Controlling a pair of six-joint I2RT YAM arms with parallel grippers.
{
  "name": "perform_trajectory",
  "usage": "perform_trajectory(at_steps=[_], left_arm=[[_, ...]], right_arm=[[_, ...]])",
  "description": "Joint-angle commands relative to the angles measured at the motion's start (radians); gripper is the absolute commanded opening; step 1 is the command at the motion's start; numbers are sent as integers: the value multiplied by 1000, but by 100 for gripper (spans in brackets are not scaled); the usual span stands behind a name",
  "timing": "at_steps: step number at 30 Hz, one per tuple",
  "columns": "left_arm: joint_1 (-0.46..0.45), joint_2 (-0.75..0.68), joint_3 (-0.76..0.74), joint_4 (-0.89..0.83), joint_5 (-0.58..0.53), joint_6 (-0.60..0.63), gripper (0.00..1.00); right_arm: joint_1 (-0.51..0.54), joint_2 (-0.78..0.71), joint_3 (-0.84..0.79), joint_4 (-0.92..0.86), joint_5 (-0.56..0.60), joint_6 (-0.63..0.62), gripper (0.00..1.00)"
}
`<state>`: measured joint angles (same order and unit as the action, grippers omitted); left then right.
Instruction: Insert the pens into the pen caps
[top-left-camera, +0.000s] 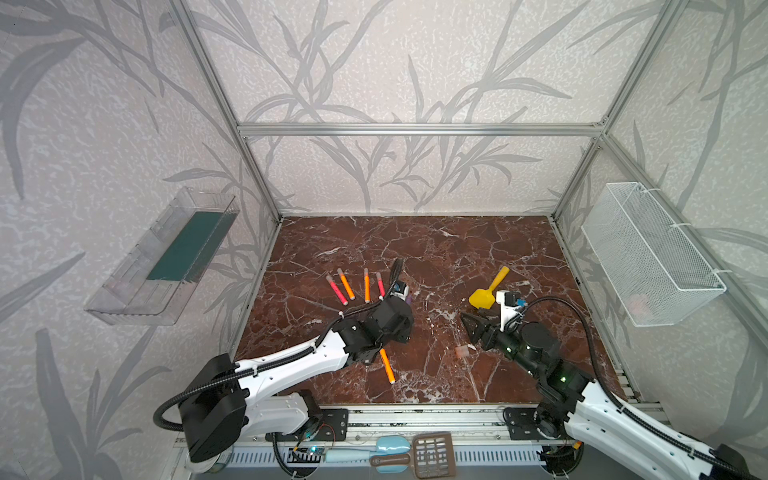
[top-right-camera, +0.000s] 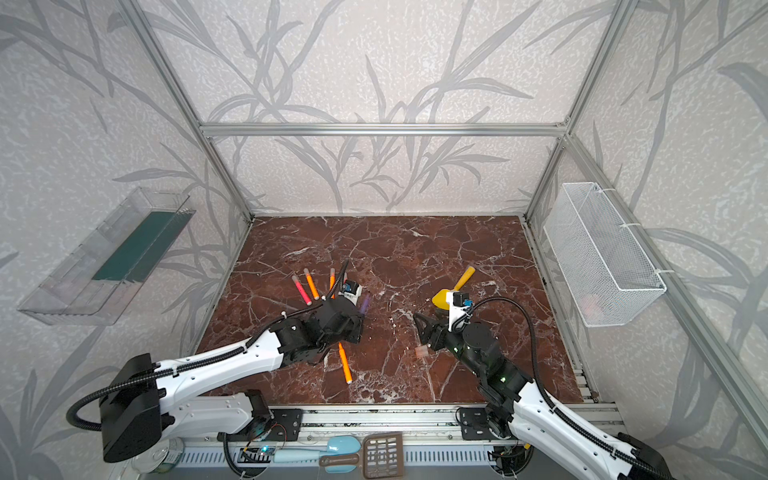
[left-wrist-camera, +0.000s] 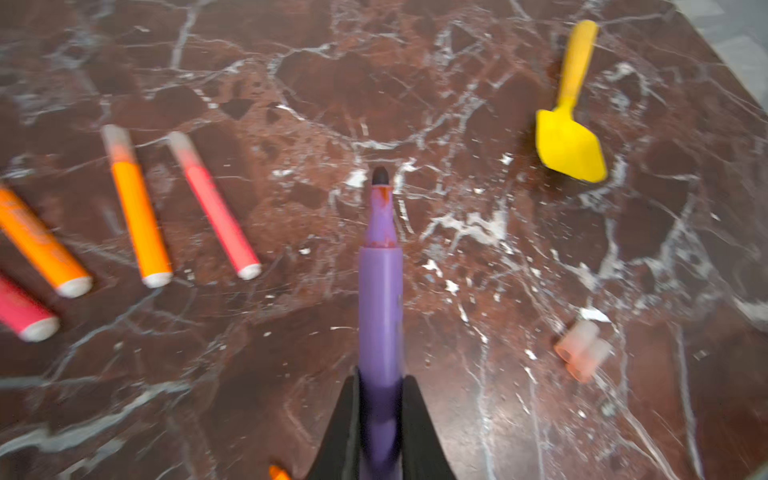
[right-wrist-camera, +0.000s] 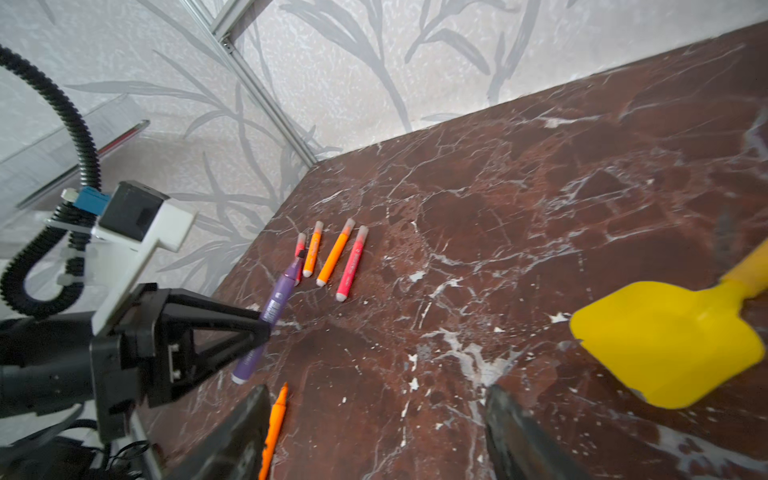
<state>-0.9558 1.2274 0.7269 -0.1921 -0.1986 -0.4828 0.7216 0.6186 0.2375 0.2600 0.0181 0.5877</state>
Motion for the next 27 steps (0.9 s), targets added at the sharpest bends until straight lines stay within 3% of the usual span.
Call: perform_trajectory(at_steps=[1,12,27], left_arm=[[-48,18,-22,189,85,52,0],[-161,82,-32,361,75,76,0],[-228,128,-22,406,87,118,0]], right_arm=[[16,25,-16,128,-89,75,75],[174,92,-26,181,30,111,69],[185,215,0,248,108,180,58]])
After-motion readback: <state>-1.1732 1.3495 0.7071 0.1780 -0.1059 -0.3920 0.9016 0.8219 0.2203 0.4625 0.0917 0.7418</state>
